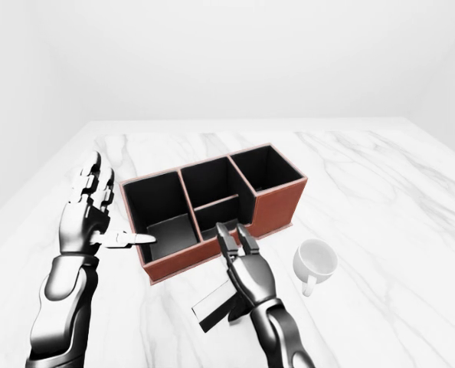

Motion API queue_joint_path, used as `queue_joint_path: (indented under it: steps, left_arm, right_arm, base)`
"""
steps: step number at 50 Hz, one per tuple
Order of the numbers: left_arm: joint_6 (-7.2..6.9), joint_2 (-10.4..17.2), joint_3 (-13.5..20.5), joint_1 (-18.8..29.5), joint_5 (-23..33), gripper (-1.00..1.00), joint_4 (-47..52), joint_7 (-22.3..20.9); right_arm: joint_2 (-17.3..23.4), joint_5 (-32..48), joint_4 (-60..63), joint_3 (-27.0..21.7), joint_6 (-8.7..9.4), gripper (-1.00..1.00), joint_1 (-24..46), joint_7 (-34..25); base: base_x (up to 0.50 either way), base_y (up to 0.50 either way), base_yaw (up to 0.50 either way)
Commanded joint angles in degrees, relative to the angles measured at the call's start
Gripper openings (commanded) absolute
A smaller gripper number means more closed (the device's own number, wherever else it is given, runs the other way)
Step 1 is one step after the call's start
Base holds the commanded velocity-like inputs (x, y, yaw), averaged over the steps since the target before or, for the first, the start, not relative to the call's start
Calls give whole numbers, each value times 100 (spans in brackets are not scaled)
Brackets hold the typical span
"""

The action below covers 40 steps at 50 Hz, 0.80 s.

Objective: Pick up the book and place it in the front compartment of the caddy.

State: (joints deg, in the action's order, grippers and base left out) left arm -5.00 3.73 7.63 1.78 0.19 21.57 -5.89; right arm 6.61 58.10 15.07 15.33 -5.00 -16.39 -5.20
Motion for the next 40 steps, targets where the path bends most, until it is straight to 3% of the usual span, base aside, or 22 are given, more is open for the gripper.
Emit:
queue_joint_path:
  steps: [1,40]
  left_arm:
    - [0,2,1,-10,-1,100,59,2]
    - [0,4,1,13,7,100,-32,2]
  right_arm:
    - [-8,61,-92,24,0,100,51,69]
    - [40,309,-121,311,0,100,-35,280]
  base:
    - [0,0,0]
    - [0,0,0]
